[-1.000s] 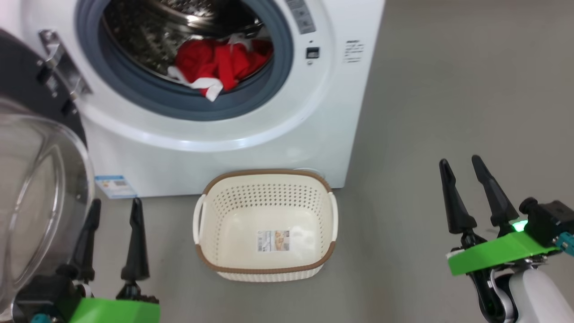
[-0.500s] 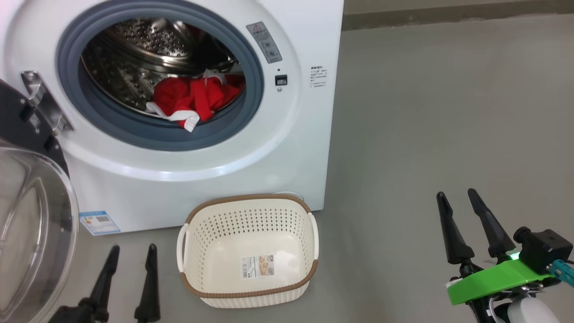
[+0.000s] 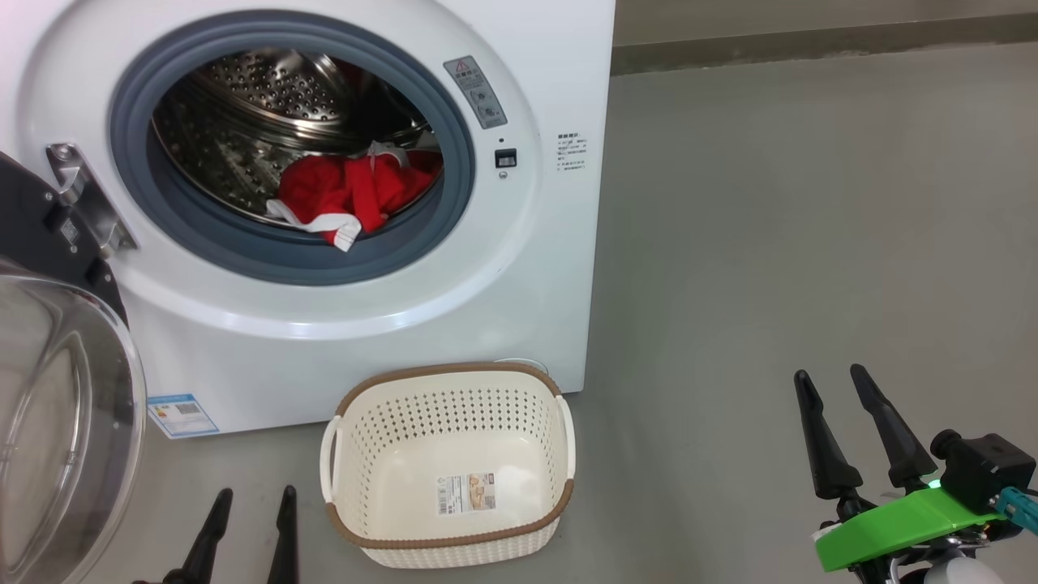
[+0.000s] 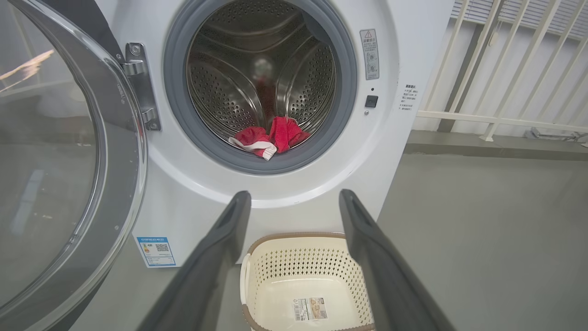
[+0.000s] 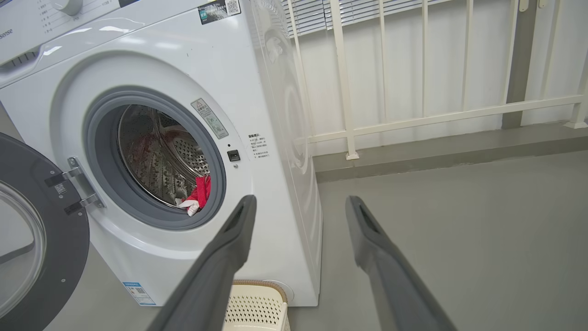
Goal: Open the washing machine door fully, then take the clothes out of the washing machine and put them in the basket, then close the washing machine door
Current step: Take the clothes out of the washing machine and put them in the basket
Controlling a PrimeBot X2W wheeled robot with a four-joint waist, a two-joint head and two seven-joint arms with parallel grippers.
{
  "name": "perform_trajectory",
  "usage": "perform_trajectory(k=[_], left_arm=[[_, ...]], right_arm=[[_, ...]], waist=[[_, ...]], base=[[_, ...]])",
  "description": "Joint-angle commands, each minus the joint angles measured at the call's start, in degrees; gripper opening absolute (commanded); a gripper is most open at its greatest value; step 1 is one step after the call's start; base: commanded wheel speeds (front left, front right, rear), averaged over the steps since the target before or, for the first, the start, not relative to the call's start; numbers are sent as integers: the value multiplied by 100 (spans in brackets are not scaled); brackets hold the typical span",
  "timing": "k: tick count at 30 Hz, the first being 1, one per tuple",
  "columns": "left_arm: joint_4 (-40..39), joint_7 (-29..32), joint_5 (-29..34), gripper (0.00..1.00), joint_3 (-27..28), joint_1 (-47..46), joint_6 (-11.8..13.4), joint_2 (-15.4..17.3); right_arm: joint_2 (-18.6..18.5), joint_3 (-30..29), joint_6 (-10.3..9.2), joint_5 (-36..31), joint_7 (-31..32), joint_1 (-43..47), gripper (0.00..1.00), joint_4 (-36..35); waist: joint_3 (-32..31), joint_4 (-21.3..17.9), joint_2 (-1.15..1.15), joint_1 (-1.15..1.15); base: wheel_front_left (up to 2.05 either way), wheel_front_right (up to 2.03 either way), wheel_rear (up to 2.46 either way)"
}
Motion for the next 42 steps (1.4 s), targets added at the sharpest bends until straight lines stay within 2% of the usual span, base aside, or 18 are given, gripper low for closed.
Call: perform_trajectory(k=[1, 12, 19, 28, 42], left_arm=[[-77, -46, 31, 100, 183, -54, -50, 30], [44, -46, 215, 100, 295, -97, -57, 20], [76, -46, 11, 100, 227, -128, -72, 16], [25, -46, 211, 100, 334, -159, -67, 43], [46, -46, 382, 100, 489, -200, -17, 31]], right_arm=[[-114, 109, 29, -55, -37, -87, 100, -112], [-152, 152, 29, 20, -37, -130, 100, -33], [-126, 188, 29, 41, -37, -175, 100, 21], [-82, 243, 29, 99, -37, -216, 100, 21], [8, 245, 29, 78, -37, -159, 100, -56]], waist=[[-7, 1, 0, 0], [-57, -6, 0, 0], [-79, -9, 0, 0], [-68, -8, 0, 0], [-67, -49, 0, 0]], base=[[0, 0, 0], [0, 0, 0], [0, 0, 0], [2, -6, 5], [118, -120, 2]])
